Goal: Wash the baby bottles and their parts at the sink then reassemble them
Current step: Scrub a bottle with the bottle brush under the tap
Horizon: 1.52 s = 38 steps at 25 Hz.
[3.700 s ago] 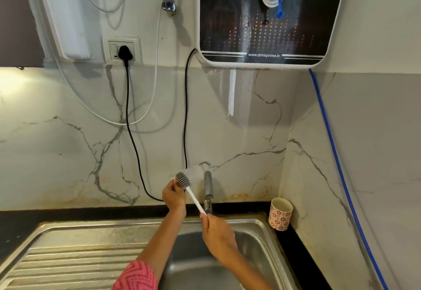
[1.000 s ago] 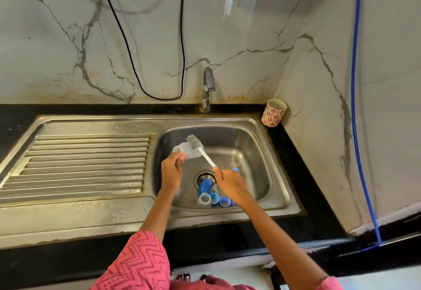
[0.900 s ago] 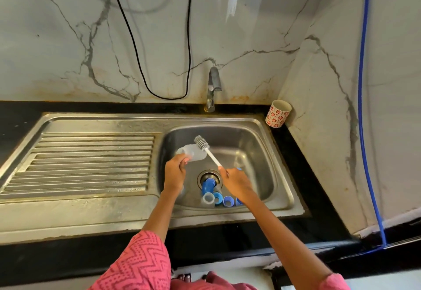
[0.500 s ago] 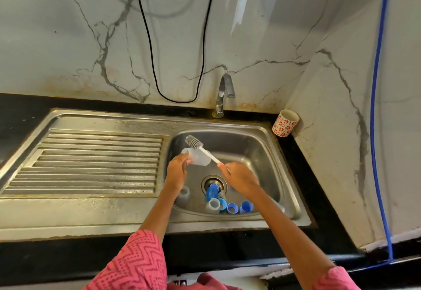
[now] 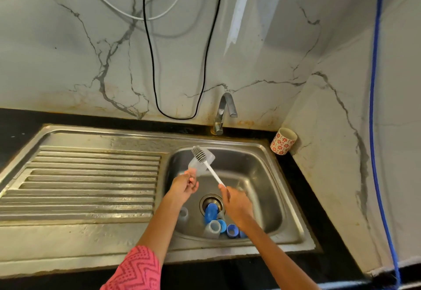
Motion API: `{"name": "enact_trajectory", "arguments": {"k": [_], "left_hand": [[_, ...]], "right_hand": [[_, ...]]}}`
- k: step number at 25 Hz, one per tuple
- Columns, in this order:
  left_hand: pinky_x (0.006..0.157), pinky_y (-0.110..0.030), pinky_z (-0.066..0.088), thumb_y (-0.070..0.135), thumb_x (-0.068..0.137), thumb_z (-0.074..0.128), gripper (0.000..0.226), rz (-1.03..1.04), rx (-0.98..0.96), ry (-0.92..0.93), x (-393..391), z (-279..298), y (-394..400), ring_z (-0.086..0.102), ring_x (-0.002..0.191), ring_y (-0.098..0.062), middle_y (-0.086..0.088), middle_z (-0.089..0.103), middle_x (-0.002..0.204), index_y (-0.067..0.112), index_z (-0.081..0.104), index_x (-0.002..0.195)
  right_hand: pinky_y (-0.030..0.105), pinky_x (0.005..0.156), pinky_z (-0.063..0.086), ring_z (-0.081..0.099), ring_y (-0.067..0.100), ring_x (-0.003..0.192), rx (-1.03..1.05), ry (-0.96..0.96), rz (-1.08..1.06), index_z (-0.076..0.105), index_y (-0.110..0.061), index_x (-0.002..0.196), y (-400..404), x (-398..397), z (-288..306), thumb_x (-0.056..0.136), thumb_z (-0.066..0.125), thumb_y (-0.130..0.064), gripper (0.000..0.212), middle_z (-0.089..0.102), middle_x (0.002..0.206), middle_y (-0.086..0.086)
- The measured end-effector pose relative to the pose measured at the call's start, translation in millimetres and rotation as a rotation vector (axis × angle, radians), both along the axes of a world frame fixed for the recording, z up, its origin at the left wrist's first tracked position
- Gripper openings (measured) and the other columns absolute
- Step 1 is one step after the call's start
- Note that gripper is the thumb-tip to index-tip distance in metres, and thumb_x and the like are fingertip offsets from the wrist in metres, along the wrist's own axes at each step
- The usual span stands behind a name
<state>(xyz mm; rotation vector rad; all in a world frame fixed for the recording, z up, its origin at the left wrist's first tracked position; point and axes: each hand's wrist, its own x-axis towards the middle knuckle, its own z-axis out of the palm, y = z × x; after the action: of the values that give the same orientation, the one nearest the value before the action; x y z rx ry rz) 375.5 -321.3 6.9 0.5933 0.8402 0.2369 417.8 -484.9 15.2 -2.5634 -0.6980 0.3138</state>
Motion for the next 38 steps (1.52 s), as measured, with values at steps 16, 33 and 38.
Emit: {"name": "enact_trajectory", "arguments": {"k": [16, 33, 38], "left_hand": [[0.058, -0.02, 0.039, 0.0, 0.094, 0.032, 0.022, 0.092, 0.102, 0.091, 10.7, -2.4, 16.9, 0.033, 0.033, -0.004, -0.003, 0.038, 0.048, 0.002, 0.051, 0.104], [0.089, -0.035, 0.045, 0.023, 0.091, 0.059, 0.031, 0.152, 0.298, 0.109, 29.2, -10.9, -40.3, 0.056, 0.104, -0.024, -0.017, 0.061, 0.111, 0.009, 0.062, 0.118], [0.102, -0.031, 0.035, 0.007, 0.087, 0.062, 0.032, 0.087, 0.445, 0.115, 20.1, -21.1, -56.8, 0.049, 0.105, -0.013, -0.012, 0.062, 0.113, -0.006, 0.061, 0.117]], "right_hand": [[0.022, 0.051, 0.033, 0.037, 0.011, 0.051, 0.132, 0.233, -0.068, 0.039, -0.015, 0.056, -22.0, 36.0, 25.1, 0.099, 0.04, -0.043, 0.051, 0.041, 0.055, -0.001], [0.016, 0.031, 0.016, 0.022, 0.004, 0.033, 0.382, 1.009, -0.331, 0.036, -0.019, 0.062, -11.7, 29.3, 42.9, 0.101, 0.031, -0.046, 0.047, 0.03, 0.046, -0.007], [0.016, 0.029, 0.016, 0.021, 0.004, 0.028, 0.23, 1.025, -0.38, 0.035, -0.018, 0.062, -16.6, 42.3, 19.9, 0.102, 0.031, -0.044, 0.047, 0.03, 0.039, -0.008]]}}
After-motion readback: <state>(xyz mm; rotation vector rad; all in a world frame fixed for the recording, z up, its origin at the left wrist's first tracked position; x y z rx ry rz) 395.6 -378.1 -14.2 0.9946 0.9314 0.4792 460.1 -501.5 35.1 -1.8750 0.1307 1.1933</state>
